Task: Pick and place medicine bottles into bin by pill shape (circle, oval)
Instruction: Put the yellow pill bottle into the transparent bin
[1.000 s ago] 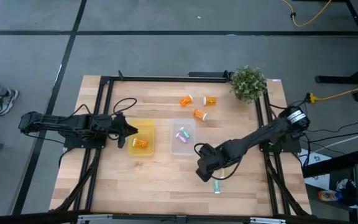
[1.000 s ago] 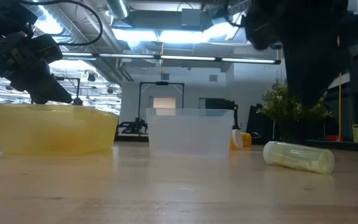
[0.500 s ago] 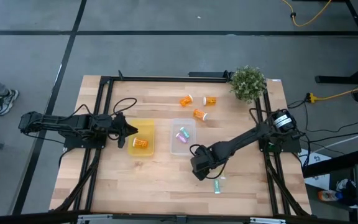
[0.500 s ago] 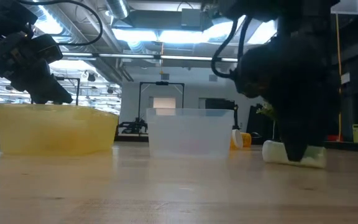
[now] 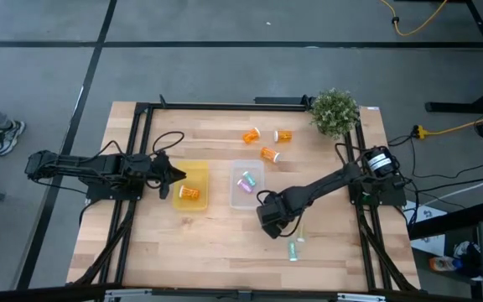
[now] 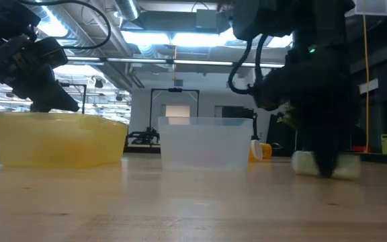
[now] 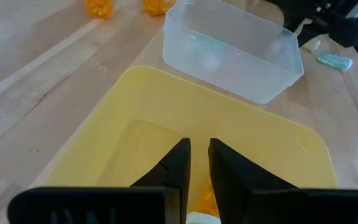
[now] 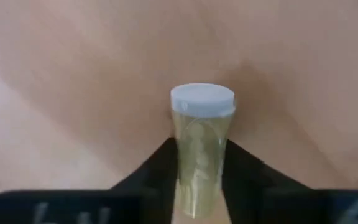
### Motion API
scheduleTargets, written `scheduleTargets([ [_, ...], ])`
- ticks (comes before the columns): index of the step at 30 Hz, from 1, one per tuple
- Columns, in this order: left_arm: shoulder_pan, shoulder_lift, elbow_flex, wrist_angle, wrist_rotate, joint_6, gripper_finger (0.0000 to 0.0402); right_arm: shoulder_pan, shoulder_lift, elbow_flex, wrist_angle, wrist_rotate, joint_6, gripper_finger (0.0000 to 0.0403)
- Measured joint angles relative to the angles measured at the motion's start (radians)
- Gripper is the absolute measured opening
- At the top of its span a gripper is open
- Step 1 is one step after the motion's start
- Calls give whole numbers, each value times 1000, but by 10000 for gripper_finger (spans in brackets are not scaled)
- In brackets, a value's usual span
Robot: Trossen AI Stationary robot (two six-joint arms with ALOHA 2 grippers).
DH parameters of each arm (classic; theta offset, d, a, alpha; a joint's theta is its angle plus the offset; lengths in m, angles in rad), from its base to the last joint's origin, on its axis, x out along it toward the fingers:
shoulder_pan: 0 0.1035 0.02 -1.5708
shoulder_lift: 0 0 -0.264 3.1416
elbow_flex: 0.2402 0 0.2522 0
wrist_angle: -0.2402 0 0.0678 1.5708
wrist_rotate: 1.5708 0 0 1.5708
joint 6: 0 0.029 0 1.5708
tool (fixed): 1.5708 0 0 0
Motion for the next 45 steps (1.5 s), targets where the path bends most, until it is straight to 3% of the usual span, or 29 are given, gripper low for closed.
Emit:
scheduleTargets([
  [3, 0, 0, 0, 0, -4, 0, 50, 4, -28, 43, -73, -14, -31, 60],
  [6, 0, 0, 0, 0, -4, 0, 50, 6, -64, 109, -143, 18, -91, 59],
  [13, 0, 0, 0, 0, -4, 0, 50, -37, -102, 221, -146, 394, -248, 69],
  [15, 0, 0, 0, 0, -4, 0, 50, -67, -102, 225, -111, 448, -305, 69],
  [21, 0, 0, 0, 0, -4, 0, 50, -157, -94, 219, 60, 439, -398, 71],
  [26, 0, 0, 0, 0, -4, 0, 50, -206, -92, 219, 102, 454, -427, 85],
  [34, 0, 0, 0, 0, -4, 0, 50, -222, -95, 220, 84, 446, -434, 181],
  [39, 0, 0, 0, 0, -4, 0, 50, -205, -104, 275, -56, 422, -421, 217],
  [45, 0, 0, 0, 0, -4, 0, 50, -109, -105, 413, -413, 379, -292, 223],
])
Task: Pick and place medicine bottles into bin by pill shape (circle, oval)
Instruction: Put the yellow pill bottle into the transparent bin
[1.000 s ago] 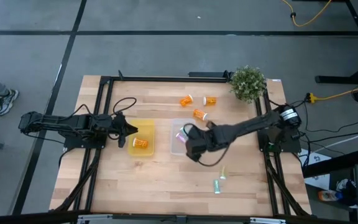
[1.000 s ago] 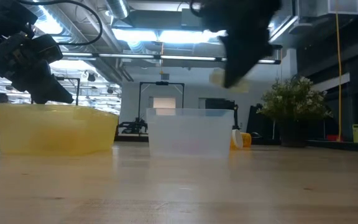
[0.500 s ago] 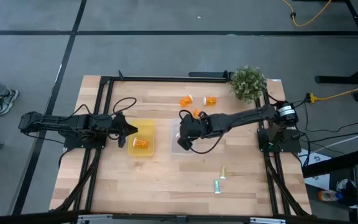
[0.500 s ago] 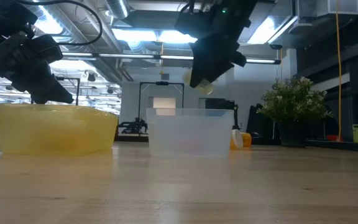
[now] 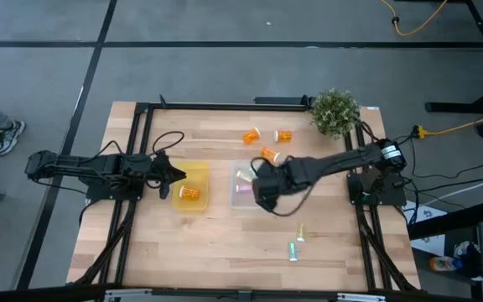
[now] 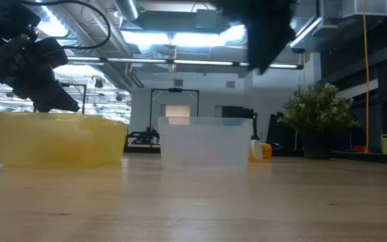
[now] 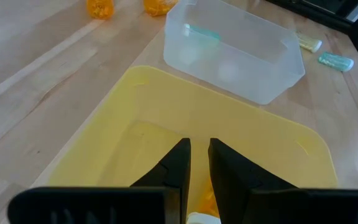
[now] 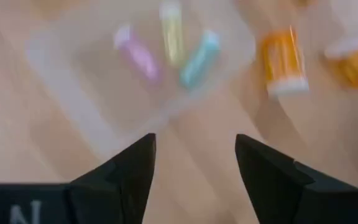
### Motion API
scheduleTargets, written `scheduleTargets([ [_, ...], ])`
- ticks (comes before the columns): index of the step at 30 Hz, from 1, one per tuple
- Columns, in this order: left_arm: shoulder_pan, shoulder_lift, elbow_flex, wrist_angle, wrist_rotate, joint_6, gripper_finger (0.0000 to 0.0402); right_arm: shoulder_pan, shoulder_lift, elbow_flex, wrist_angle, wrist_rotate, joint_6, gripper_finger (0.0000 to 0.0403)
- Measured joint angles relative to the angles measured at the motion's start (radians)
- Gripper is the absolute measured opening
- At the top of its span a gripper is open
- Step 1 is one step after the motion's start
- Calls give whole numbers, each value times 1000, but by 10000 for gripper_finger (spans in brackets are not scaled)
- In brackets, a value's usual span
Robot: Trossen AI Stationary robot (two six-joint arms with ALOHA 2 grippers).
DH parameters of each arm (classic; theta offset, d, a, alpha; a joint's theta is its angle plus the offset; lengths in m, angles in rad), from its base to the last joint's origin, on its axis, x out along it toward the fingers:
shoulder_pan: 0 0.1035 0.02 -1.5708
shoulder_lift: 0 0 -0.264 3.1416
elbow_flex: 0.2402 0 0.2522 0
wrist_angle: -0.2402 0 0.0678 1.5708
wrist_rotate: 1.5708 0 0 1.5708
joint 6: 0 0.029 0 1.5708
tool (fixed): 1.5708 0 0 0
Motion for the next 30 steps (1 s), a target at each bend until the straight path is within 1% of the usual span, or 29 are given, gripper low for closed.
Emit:
scheduleTargets([
  [3, 0, 0, 0, 0, 0, 0, 50, 72, -1, 45, -171, -43, 70, 224],
  [5, 0, 0, 0, 0, 0, 0, 50, 120, -3, 55, -248, -78, 128, 224],
  [7, 0, 0, 0, 0, 0, 0, 50, 165, -3, 57, -302, -117, 196, 224],
  [9, 0, 0, 0, 0, 0, 0, 50, 205, -3, 48, -311, -147, 269, 224],
  [13, 0, 0, 0, 0, 0, 0, 50, 272, -2, 18, -288, -237, 460, 224],
  [16, 0, 0, 0, 0, 0, 0, 50, 318, -2, -1, -264, -271, 655, 224],
  [23, 0, 0, 0, 0, 0, -1, 50, 396, -2, -85, -223, -245, 1151, 224],
  [27, 0, 0, 0, 0, 0, -1, 50, 429, -2, -167, -100, -242, 1393, 224],
  [30, 0, 0, 0, 0, 0, -1, 50, 440, 0, -242, 35, -235, 1491, 224],
])
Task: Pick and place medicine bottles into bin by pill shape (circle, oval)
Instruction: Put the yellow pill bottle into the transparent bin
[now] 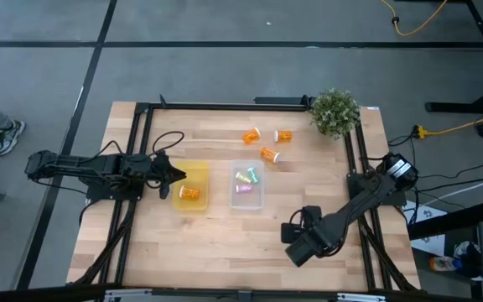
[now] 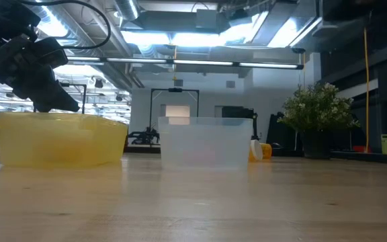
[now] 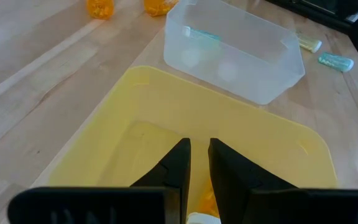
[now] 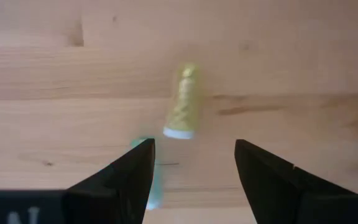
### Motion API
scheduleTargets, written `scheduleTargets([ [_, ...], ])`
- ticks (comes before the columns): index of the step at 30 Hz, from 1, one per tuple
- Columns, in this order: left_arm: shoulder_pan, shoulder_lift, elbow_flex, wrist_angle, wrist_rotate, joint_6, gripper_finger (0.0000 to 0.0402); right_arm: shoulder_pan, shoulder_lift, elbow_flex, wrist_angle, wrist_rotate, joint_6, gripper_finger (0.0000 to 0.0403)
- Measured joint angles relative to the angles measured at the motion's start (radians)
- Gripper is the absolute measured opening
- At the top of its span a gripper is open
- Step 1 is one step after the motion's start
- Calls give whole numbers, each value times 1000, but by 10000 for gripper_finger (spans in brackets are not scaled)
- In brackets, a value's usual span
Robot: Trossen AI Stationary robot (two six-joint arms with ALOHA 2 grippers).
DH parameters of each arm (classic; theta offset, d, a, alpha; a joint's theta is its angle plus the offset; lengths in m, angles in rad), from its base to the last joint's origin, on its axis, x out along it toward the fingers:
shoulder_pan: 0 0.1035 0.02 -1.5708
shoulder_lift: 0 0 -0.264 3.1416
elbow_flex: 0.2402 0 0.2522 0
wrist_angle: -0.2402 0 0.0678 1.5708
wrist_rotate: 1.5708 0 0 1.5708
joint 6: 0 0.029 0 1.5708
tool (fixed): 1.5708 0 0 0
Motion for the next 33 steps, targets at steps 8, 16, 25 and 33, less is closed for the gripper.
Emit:
scheduleTargets([
  [8, 0, 0, 0, 0, 0, 0, 50, -2, 0, -149, 172, 34, 79, 224],
  [16, 0, 0, 0, 0, 0, 0, 50, -16, 3, -230, 238, 86, 100, 224],
  [25, 0, 0, 0, 0, 0, 0, 50, -40, 82, -254, 300, 94, 22, 224],
  [33, 0, 0, 0, 0, 0, 1, 50, -42, 106, -213, 265, 85, -199, 220],
])
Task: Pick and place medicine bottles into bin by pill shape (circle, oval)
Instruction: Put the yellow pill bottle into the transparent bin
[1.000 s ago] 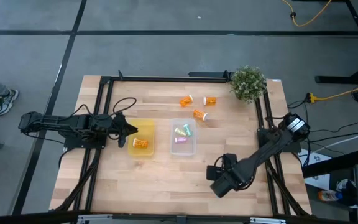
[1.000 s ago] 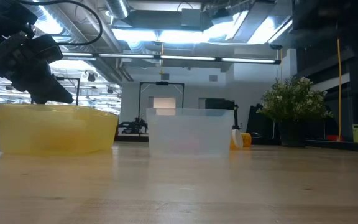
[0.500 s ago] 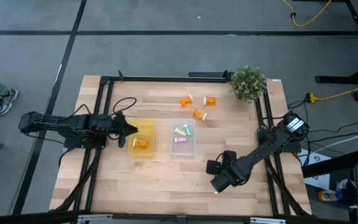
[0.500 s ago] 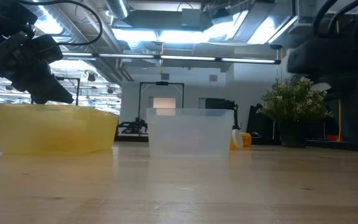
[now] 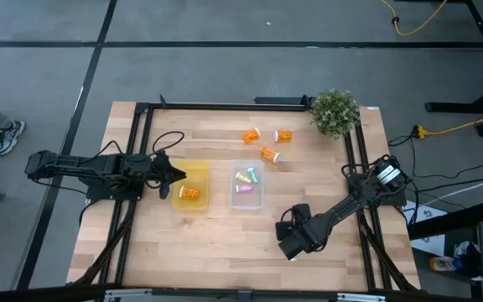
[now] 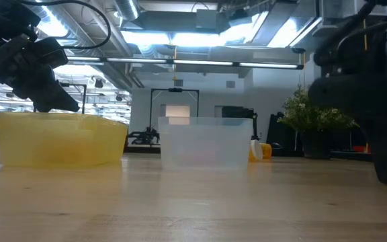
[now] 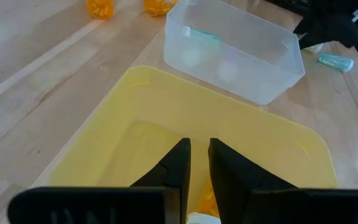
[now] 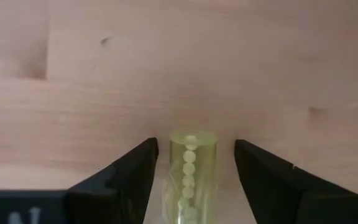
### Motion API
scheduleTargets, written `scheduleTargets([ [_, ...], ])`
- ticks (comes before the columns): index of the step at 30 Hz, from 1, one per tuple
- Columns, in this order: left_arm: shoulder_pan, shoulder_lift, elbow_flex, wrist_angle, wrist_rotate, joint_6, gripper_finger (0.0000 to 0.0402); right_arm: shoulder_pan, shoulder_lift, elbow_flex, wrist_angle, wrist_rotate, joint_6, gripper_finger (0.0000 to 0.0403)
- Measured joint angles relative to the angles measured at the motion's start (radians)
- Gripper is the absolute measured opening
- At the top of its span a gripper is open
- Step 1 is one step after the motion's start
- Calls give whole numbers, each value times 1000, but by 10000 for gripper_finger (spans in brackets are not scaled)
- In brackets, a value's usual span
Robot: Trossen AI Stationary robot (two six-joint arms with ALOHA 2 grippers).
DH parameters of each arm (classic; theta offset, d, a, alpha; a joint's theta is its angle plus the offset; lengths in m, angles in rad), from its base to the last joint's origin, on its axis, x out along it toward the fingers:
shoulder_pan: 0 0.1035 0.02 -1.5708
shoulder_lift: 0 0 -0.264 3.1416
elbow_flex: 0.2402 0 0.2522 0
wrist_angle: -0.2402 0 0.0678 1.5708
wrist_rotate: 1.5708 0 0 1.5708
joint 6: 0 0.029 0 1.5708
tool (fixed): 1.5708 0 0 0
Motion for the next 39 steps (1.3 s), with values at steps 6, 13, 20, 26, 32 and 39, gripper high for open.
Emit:
scheduleTargets([
  [6, 0, 0, 0, 0, 0, 0, 50, 1, 0, 11, 14, -58, -67, 188],
  [13, 0, 0, 0, 0, 0, 0, 50, 2, 0, 11, 15, -40, -68, 135],
  [20, 0, 0, 0, 0, 0, 0, 50, -17, -4, 10, -8, 17, -126, 95],
  [26, 0, 0, 0, 0, 0, 0, 50, -44, -29, 80, -89, 333, -266, 100],
  [32, 0, 0, 0, 0, 0, 0, 50, -87, -43, 194, -166, 693, -438, 102],
  [39, 0, 0, 0, 0, 0, 0, 50, -224, -43, 232, 128, 583, -851, 102],
])
